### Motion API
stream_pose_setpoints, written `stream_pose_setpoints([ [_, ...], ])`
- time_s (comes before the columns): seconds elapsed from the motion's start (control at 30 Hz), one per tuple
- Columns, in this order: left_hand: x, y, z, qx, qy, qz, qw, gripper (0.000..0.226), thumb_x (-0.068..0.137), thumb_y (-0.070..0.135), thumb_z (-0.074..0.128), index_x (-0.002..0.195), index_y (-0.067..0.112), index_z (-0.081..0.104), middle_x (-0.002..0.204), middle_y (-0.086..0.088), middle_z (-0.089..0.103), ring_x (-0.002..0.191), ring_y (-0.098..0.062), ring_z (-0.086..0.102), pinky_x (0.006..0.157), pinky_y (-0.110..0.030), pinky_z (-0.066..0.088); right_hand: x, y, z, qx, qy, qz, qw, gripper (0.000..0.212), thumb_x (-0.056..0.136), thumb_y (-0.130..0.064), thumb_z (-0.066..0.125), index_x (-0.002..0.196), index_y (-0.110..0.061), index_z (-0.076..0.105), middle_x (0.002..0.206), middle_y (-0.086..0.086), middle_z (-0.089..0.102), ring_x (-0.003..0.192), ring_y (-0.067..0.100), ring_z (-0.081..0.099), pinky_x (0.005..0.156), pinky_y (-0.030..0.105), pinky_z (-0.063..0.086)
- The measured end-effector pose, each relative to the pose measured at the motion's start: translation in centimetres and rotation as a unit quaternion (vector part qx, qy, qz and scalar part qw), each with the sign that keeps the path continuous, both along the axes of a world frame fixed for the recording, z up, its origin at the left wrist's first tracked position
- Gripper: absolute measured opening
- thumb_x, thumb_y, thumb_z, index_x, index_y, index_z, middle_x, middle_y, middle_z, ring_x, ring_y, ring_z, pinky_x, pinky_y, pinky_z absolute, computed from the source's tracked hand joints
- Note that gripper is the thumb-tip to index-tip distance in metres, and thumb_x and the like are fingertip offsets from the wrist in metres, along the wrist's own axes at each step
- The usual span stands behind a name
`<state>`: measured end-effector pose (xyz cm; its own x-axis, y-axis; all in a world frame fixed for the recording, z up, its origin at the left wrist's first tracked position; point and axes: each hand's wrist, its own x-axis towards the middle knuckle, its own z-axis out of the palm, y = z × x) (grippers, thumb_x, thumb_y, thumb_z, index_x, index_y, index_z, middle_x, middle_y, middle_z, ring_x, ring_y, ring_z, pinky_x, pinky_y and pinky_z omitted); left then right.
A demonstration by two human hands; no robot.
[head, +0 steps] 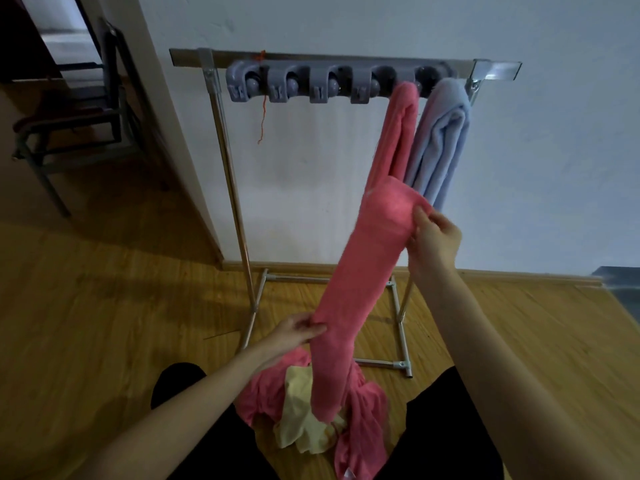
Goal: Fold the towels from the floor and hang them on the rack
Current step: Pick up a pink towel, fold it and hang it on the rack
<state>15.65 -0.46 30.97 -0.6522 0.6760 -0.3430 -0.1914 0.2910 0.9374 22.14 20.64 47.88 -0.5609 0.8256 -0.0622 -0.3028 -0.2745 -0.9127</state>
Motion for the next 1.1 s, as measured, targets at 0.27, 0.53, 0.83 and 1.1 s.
stream_pose_setpoints([
  [0.27, -2.2, -1.1, 4.4, 0.008, 0.088, 0.009, 0.996, 0.033, 0.074, 0.035, 0.068, 0.104, 0.019, 0.068, 0.107, -0.003, 0.070, 0.104, -0.019, 0.064, 0.096, -0.036, 0.049, 2.6, 2.8, -12.7, -0.092, -0.244, -0.041, 0.964, 0.003, 0.087, 0.002, 0.058, 0.089, 0.004, 0.057, 0.082, 0.013, 0.061, 0.074, 0.021, 0.062, 0.053, 0.022, 0.054],
  [0.53, -2.7, 0.7, 14.0, -0.084, 0.242, -0.289, 0.922, 0.017, 0.088, 0.023, 0.064, 0.093, 0.009, 0.071, 0.082, 0.005, 0.065, 0.076, -0.001, 0.059, 0.068, -0.017, 0.047, 4.1, -0.3, -15.7, 0.353, -0.513, 0.466, 0.629, 0.062, 0.077, -0.014, 0.078, 0.131, -0.001, 0.050, 0.126, 0.015, 0.058, 0.113, 0.025, 0.058, 0.094, 0.033, 0.048],
  [0.83, -3.4, 1.3, 16.7, -0.136, 0.246, -0.359, 0.890, 0.021, 0.090, 0.019, 0.063, 0.105, 0.007, 0.070, 0.096, -0.007, 0.069, 0.086, -0.006, 0.063, 0.071, -0.018, 0.050, 1.7, -3.3, -6.7, 0.208, -0.129, 0.642, 0.727, 0.058, 0.077, 0.000, 0.075, 0.130, -0.005, 0.053, 0.130, 0.011, 0.059, 0.123, 0.025, 0.055, 0.108, 0.043, 0.041],
  [1.1, -4.9, -0.5, 16.6, -0.190, 0.236, -0.325, 0.896, 0.037, 0.083, 0.034, 0.069, 0.096, -0.001, 0.067, 0.089, -0.010, 0.067, 0.079, -0.022, 0.065, 0.064, -0.026, 0.050, 1.4, -0.6, -6.0, 0.270, -0.159, 0.561, 0.766, 0.050, 0.075, -0.038, 0.078, 0.081, 0.006, 0.055, 0.082, 0.013, 0.052, 0.078, 0.027, 0.050, 0.069, 0.038, 0.040],
])
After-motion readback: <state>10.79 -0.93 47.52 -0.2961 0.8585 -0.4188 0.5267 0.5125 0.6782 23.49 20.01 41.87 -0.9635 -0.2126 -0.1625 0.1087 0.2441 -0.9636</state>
